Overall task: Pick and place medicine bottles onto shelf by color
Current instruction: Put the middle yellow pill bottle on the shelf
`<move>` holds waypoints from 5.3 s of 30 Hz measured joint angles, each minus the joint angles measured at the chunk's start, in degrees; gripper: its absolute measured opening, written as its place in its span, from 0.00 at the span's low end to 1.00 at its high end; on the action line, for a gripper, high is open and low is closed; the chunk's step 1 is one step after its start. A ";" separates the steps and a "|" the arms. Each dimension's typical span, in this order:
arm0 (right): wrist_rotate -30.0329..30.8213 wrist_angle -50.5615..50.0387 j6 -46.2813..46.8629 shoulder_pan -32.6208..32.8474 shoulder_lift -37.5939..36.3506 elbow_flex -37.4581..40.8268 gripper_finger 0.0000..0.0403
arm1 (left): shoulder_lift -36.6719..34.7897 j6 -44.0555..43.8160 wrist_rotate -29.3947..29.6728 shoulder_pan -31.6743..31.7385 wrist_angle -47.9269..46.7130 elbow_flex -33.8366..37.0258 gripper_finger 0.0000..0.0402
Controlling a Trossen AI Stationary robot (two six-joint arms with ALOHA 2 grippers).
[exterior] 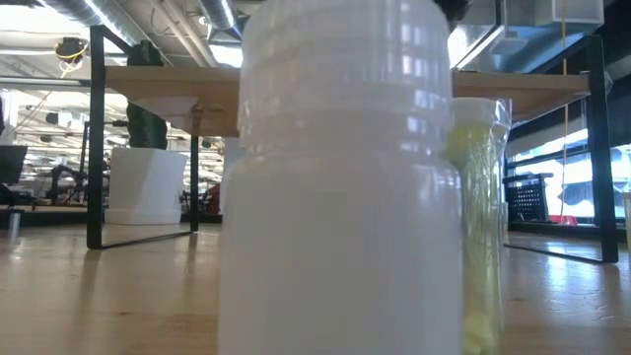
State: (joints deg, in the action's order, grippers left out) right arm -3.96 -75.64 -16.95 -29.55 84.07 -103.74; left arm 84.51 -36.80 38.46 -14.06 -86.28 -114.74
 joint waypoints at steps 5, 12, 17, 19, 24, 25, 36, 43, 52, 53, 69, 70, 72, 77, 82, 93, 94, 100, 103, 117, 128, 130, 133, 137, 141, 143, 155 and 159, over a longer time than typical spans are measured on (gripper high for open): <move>3.03 -0.59 7.35 -2.82 -2.63 0.00 0.48 | 0.00 -0.13 0.40 0.01 -0.01 0.00 0.55; 3.03 -13.21 12.07 -3.65 -5.52 0.09 0.48 | 0.00 -0.10 1.09 0.00 -0.03 0.00 0.55; 2.84 -14.17 15.51 -0.94 -11.40 0.09 0.48 | 0.00 -0.10 1.09 0.00 -0.11 0.00 0.55; 2.90 -14.46 17.68 1.07 -14.29 0.09 0.48 | 0.00 -0.08 1.09 0.00 -0.13 0.00 0.55; 2.83 -14.49 22.48 8.27 -19.52 0.09 0.48 | 0.00 1.34 1.02 -0.32 -0.11 0.00 0.55; 2.85 -14.46 23.39 10.05 -20.17 0.09 0.48 | 0.00 1.66 1.01 -0.56 -0.10 0.00 0.55; 2.92 -9.93 31.67 26.44 -26.32 18.30 0.48 | 0.00 1.37 0.81 -4.51 0.10 0.00 0.55; 6.42 -8.43 31.74 33.05 -27.10 27.58 0.48 | 0.00 1.35 0.82 -6.74 1.63 0.00 0.55; -0.36 -10.09 32.30 42.11 -28.53 34.02 0.48 | 0.00 1.63 0.83 -8.78 6.69 0.00 0.55; -0.32 -10.06 32.89 42.62 -28.58 34.53 0.48 | 0.00 1.93 0.83 -9.01 7.16 0.00 0.55; -3.20 -9.28 36.40 44.14 -28.50 34.82 0.48 | 0.00 4.80 1.05 -10.29 7.76 0.00 0.55; -3.20 -9.20 36.31 44.14 -28.42 34.82 0.48 | 0.00 5.21 1.05 -10.39 7.76 0.00 0.55; -3.20 -9.22 36.35 44.14 -28.19 34.82 0.48 | 0.00 5.87 1.05 -10.41 7.75 0.00 0.55; -3.21 -9.39 36.42 44.14 -26.68 34.82 0.48 | 0.02 6.17 1.05 -10.99 7.74 0.00 0.55; -3.22 -9.46 35.62 44.14 -24.07 34.82 0.55 | 0.02 6.30 1.05 -11.96 7.74 0.00 0.55; -3.33 -4.04 33.58 44.14 -27.46 43.45 0.61 | 0.02 5.94 1.05 -13.44 7.74 0.00 0.55; -3.32 -2.47 34.50 44.14 -28.70 45.14 0.61 | 0.02 5.93 1.05 -13.44 7.75 0.00 0.55; -2.80 2.00 36.31 44.14 -32.28 52.23 0.61 | 0.02 5.92 1.06 -13.44 7.75 0.00 0.55; -1.30 2.21 36.23 44.14 -32.26 55.18 0.61 | 0.02 5.93 1.07 -13.44 7.76 0.00 0.55; 1.37 9.77 36.05 44.14 -32.20 64.12 0.61 | 0.04 5.80 1.09 -13.44 7.78 0.00 0.55; 1.54 12.57 36.24 44.14 -32.20 68.79 0.61 | 0.04 5.76 1.11 -13.44 7.78 0.01 0.55; 1.53 12.71 36.48 44.14 -32.20 69.10 0.61 | 0.04 5.76 1.11 -13.44 7.80 0.00 0.55; 1.52 12.97 37.35 44.14 -32.20 69.18 0.61 | 0.04 5.76 1.11 -13.45 7.80 0.00 0.55; 2.39 13.10 37.95 44.14 -32.20 69.18 0.61 | 0.04 5.76 1.11 -13.45 7.80 0.00 0.55; 2.73 13.27 39.01 44.14 -32.04 69.19 0.61 | 0.04 5.76 1.11 -13.44 7.80 0.02 0.55; 2.83 13.34 39.26 44.14 -32.04 69.18 0.61 | 0.04 5.63 1.11 -13.44 7.80 0.00 0.55; 2.87 13.95 43.90 44.14 -32.00 69.20 0.61 | 0.04 4.28 1.11 -13.44 7.80 0.00 0.55; 2.92 14.39 46.67 44.14 -31.98 69.18 0.61 | 0.04 4.30 1.11 -13.46 7.80 0.00 0.55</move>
State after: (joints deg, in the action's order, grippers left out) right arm -1.04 -61.25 29.72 14.59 52.10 -34.56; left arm 84.55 -32.50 39.57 -27.53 -78.48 -114.74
